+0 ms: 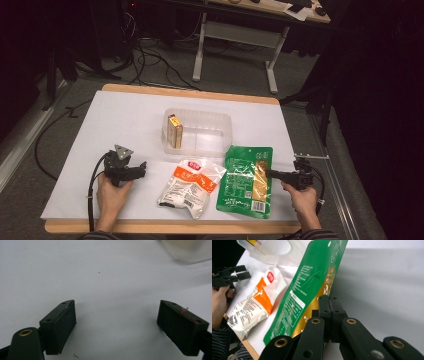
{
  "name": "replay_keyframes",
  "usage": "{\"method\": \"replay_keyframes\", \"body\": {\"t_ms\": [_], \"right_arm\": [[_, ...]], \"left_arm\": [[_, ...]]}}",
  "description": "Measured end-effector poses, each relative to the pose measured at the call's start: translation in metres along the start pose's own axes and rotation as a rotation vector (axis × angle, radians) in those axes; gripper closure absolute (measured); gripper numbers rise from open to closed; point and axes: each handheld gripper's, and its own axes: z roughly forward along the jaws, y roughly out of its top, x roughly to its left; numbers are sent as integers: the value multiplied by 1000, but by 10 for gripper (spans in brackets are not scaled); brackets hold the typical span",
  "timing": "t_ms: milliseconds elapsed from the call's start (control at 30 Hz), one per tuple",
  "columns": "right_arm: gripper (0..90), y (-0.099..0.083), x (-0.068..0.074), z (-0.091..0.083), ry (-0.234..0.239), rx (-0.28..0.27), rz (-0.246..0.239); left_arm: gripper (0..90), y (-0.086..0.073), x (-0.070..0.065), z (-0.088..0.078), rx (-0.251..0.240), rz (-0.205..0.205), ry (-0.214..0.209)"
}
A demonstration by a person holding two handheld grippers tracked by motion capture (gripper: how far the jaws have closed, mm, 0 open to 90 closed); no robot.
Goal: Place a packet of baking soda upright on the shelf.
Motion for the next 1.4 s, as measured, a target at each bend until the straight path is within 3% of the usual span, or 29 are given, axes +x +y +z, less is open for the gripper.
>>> {"method": "replay_keyframes", "body": {"t_ms": [67,167,433,800,967,1200,1400], "right_arm": [[900,2,3,-3,-4,-5,-9],[900,10,13,-13,-17,-30,-68],[900,28,34,-28,1,-58,-163],[900,51,78,-48,-86,-62,-348],[900,59,93,-56,-101,-71,-395],[900,69,113,-54,-128,-58,-469],[900,76,123,-55,-130,-61,-488]], "left_arm": [[161,0,0,0,0,-1,0],[166,0,0,0,-1,1,-3],[182,0,0,0,-1,4,-10],[186,0,0,0,-2,2,-14],[187,0,0,0,-2,1,-14],[187,0,1,0,-1,-1,-17],[187,0,1,0,0,-1,-18]]}}
